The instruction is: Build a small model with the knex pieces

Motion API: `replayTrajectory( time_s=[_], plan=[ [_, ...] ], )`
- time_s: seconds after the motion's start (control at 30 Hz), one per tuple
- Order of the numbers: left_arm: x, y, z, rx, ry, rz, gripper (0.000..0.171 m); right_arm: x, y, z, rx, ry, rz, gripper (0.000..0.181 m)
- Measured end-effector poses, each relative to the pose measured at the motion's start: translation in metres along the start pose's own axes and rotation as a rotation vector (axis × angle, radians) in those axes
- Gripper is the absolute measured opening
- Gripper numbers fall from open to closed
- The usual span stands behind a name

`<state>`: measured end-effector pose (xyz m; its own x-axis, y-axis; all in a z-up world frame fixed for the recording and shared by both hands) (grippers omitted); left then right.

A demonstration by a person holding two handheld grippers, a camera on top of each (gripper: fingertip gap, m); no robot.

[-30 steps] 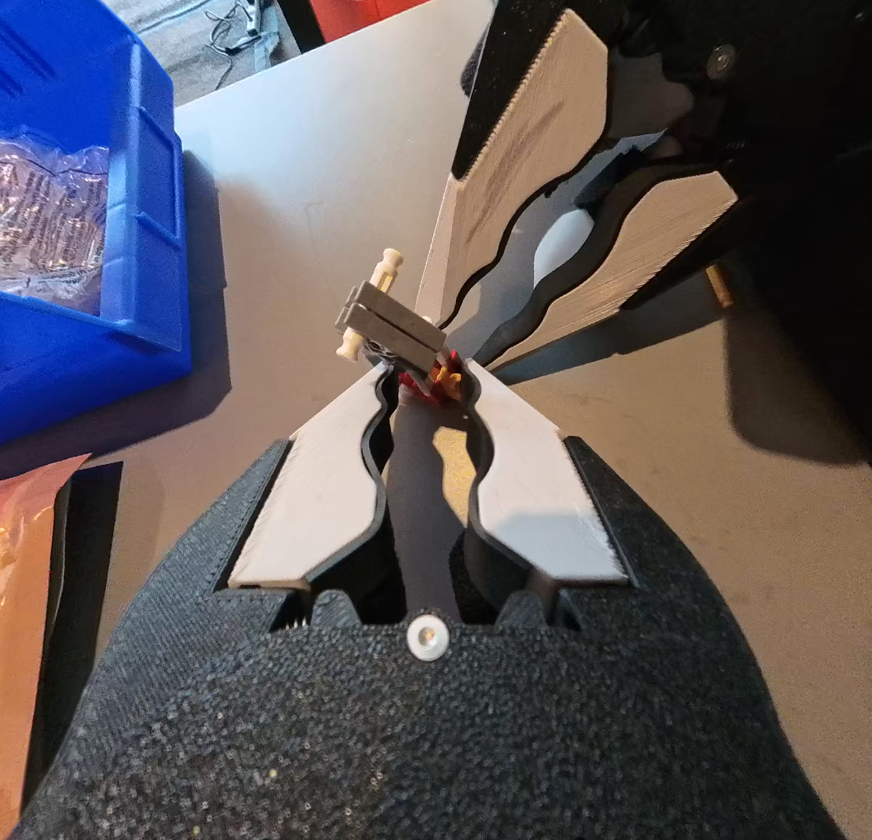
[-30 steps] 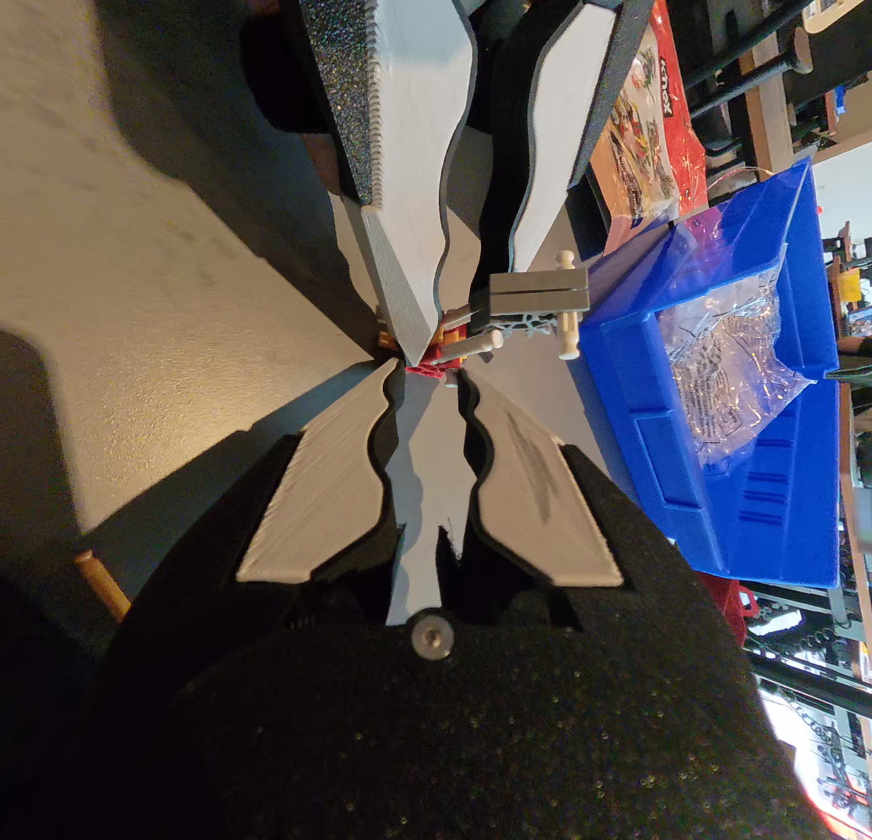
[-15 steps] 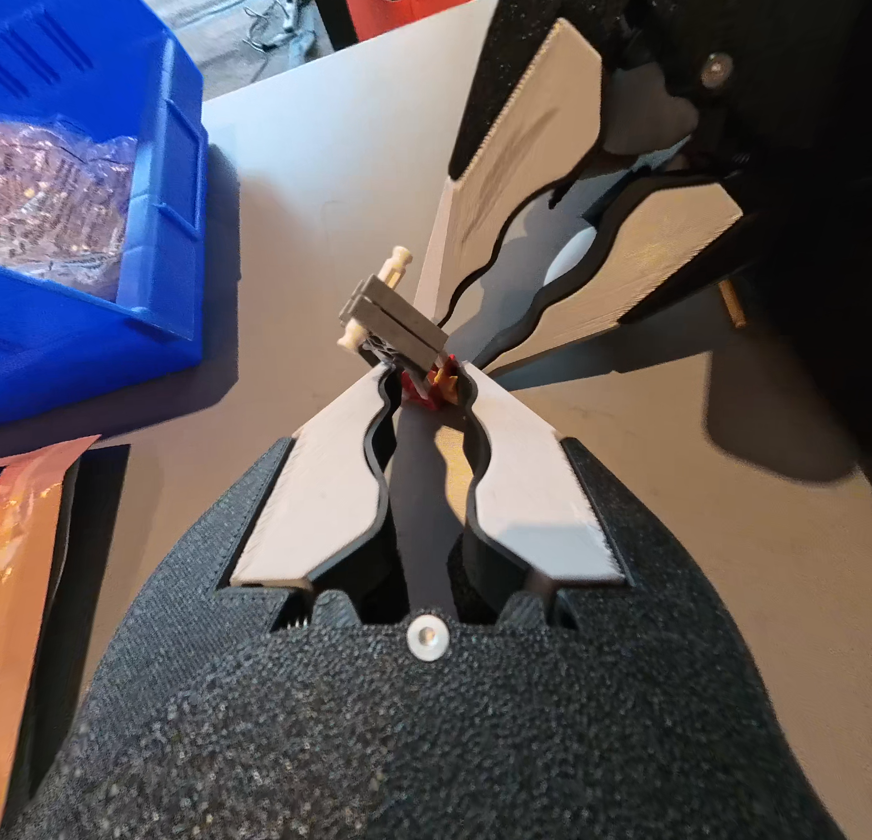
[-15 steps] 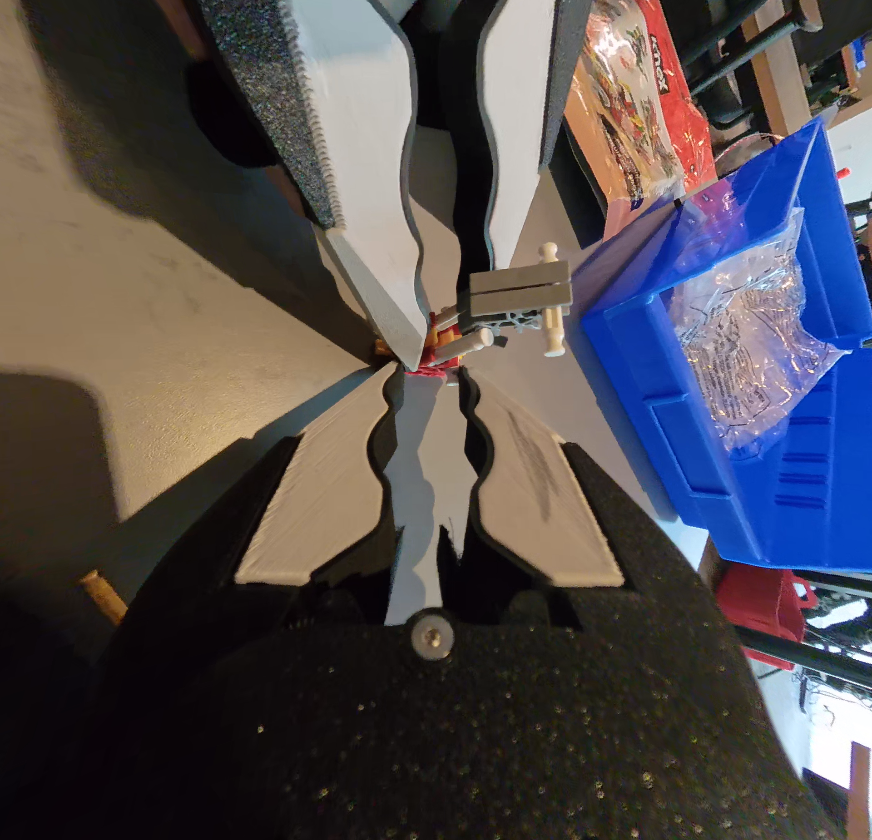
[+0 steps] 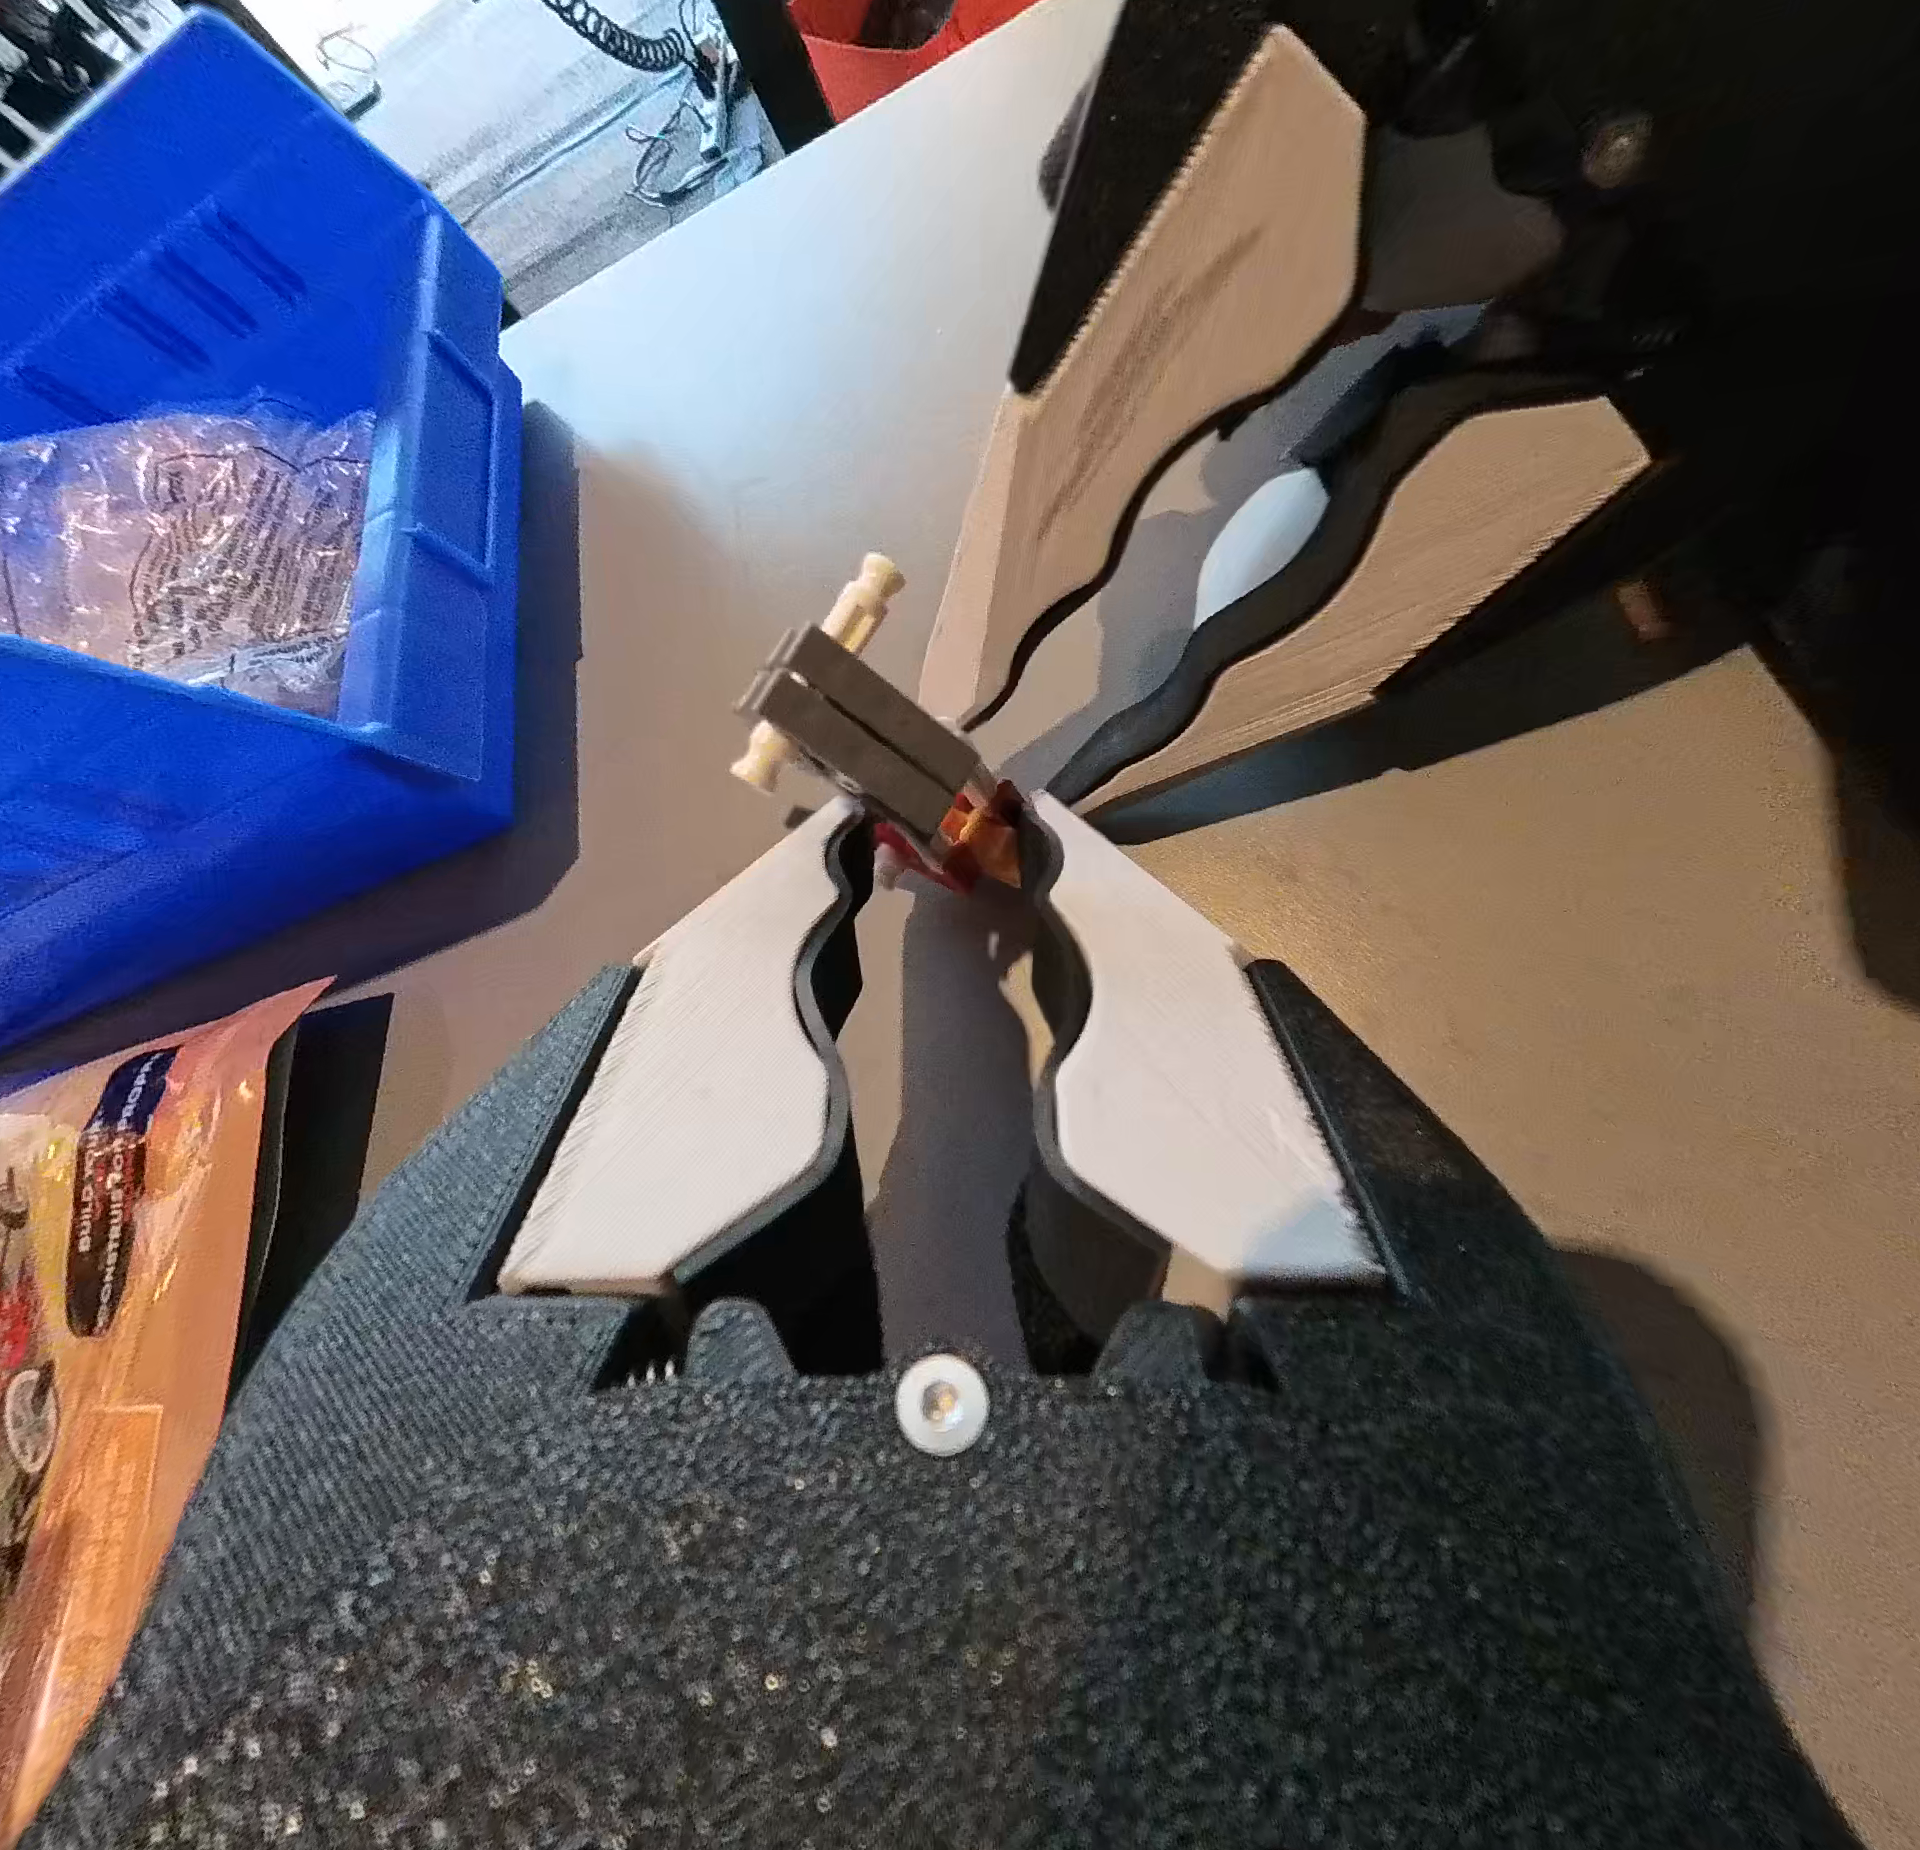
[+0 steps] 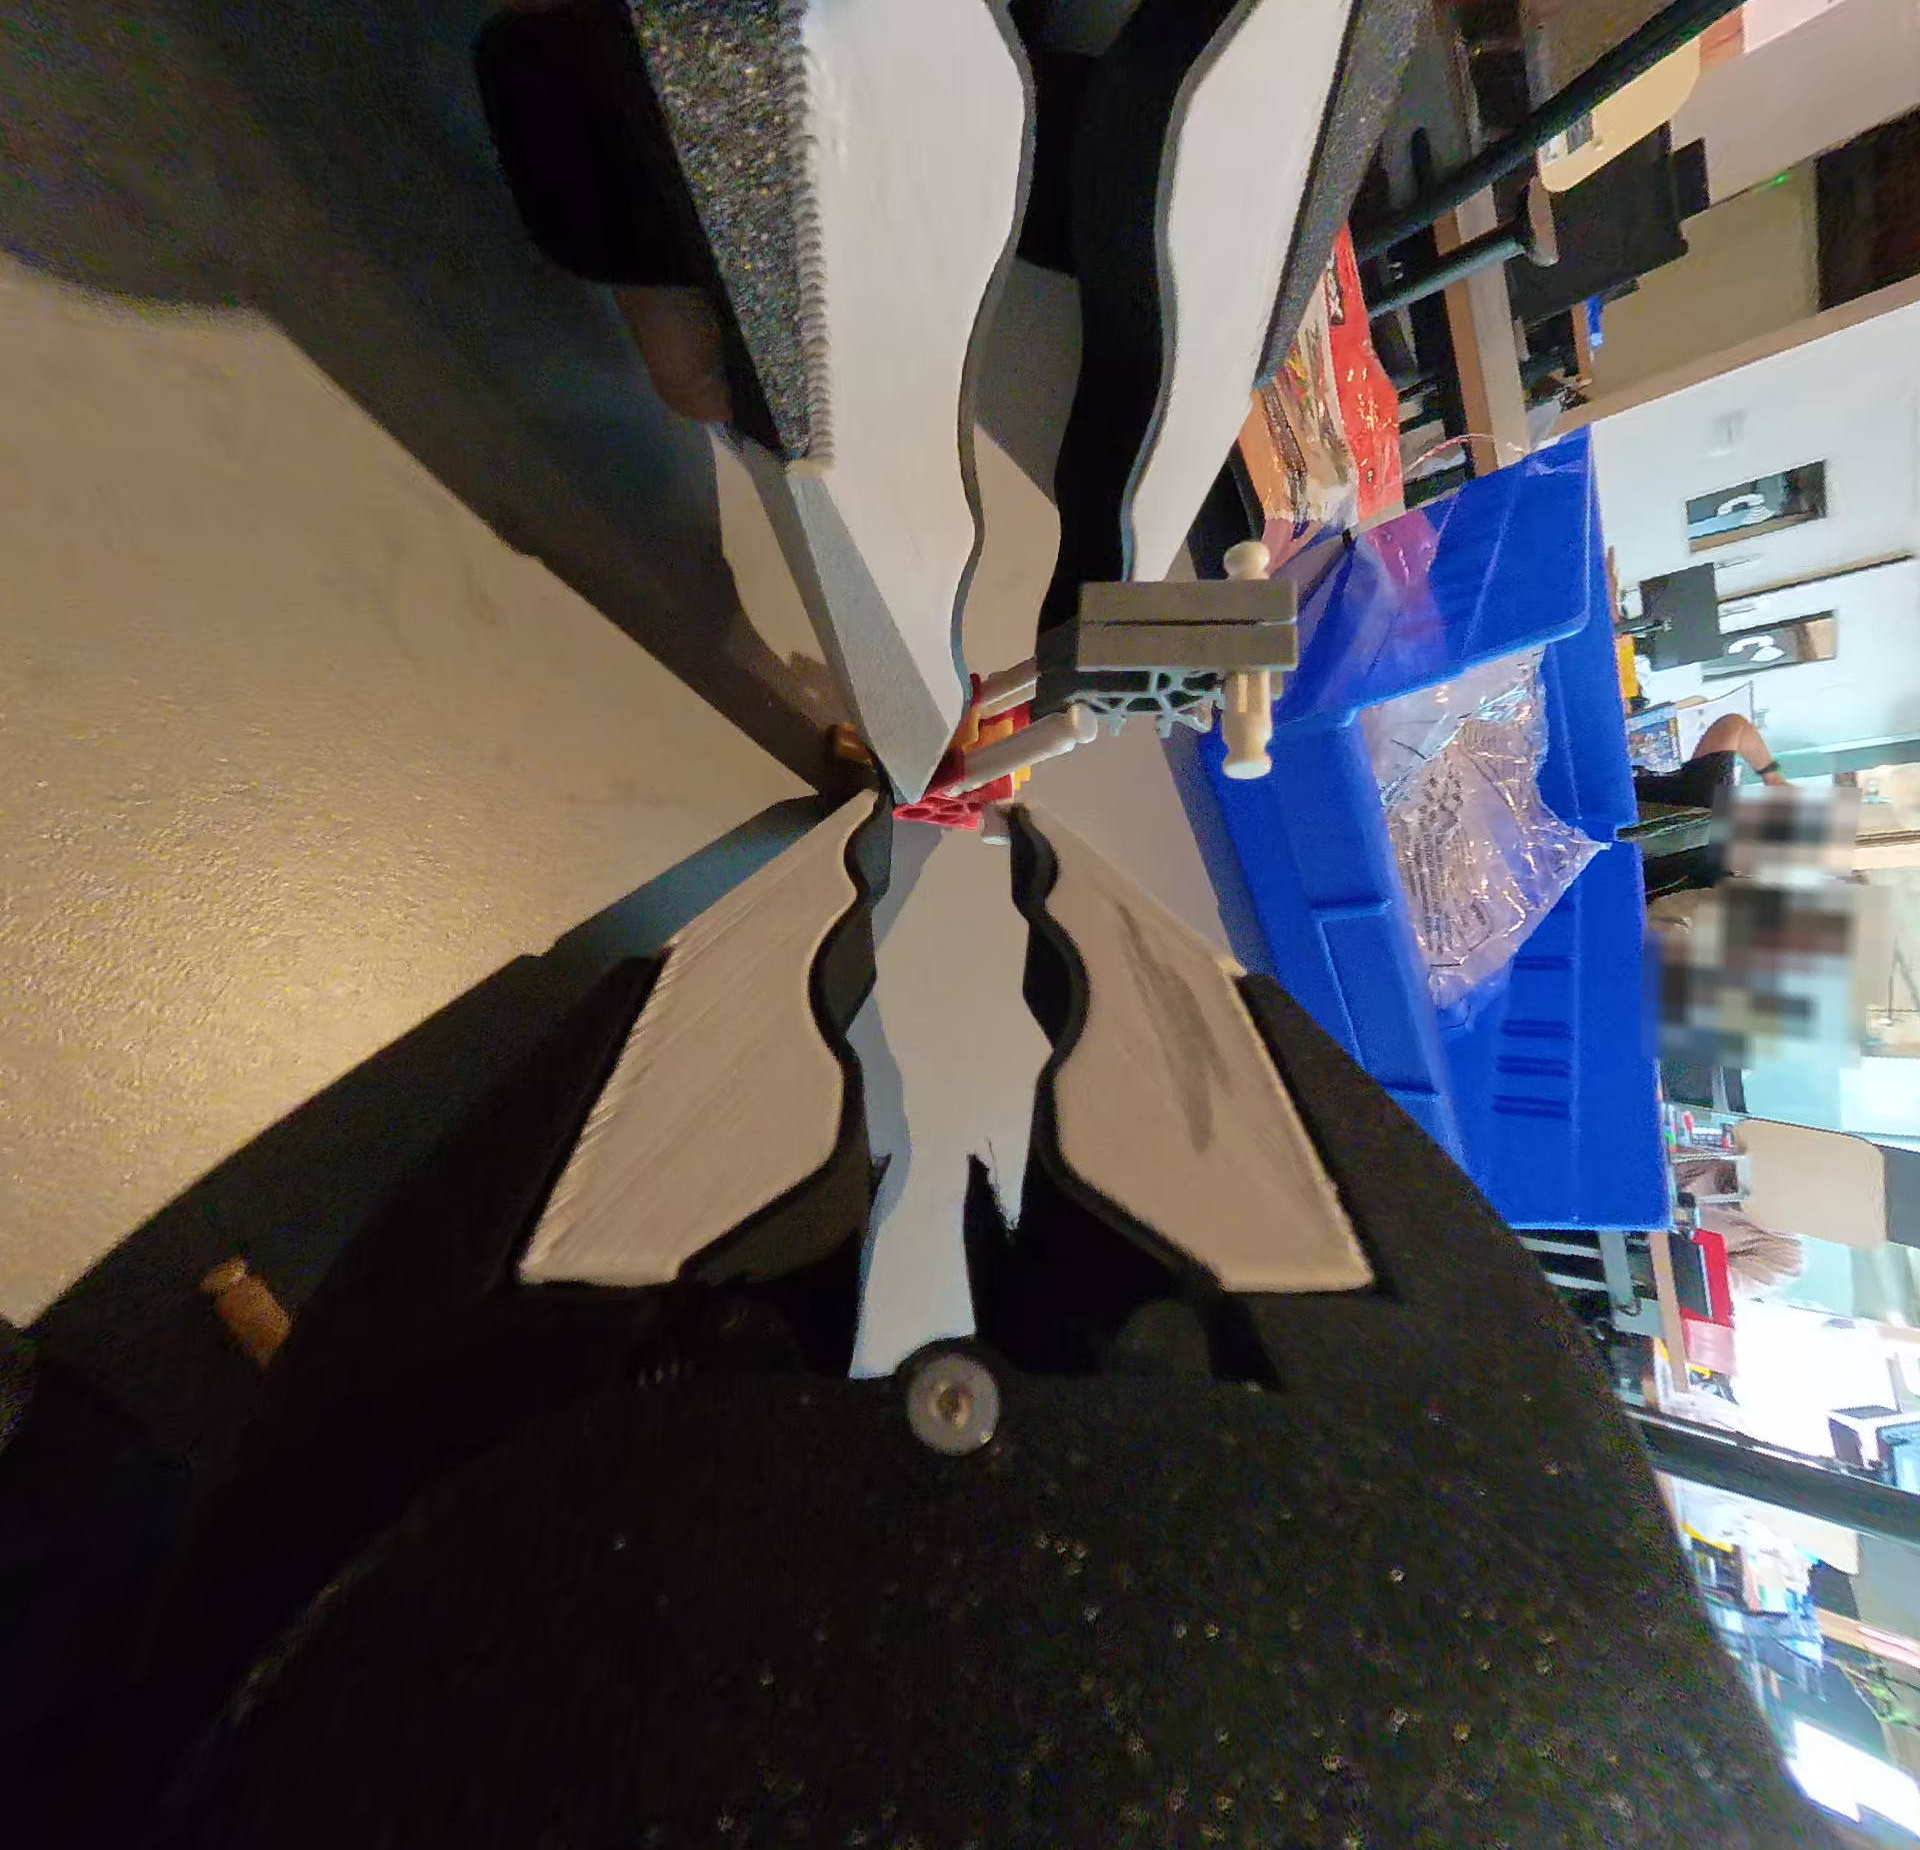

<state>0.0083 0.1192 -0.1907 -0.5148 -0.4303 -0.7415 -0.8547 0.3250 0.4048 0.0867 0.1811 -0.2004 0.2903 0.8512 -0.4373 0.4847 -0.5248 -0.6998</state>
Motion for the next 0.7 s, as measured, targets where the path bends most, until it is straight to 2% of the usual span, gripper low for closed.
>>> replayTrajectory(
  time_s=[0.23, 0.7],
  plan=[
    [0.0020, 0.0015, 0.0009, 0.026, 0.026, -0.030, 0.027, -0.0014, 0.0031, -0.0003, 0.033, 0.012, -0.035, 0.020],
    [-0.0003, -0.0052, 0.0025, -0.035, 0.039, 0.007, 0.024, -0.0018, 0.0054, 0.0000, 0.035, 0.016, -0.012, 0.018]
  ],
)
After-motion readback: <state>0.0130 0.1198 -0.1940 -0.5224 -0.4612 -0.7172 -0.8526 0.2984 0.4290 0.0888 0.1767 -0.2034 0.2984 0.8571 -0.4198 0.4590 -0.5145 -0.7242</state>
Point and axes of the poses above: each gripper's, where its closed fingertips meet, z out along the fingers, x out of its underside, y = z × x across the jaws, the point moved 8 cm from there along -z, back along the fingers, and after that the axes turned 5 degrees about -x, right-handed, at the moved point
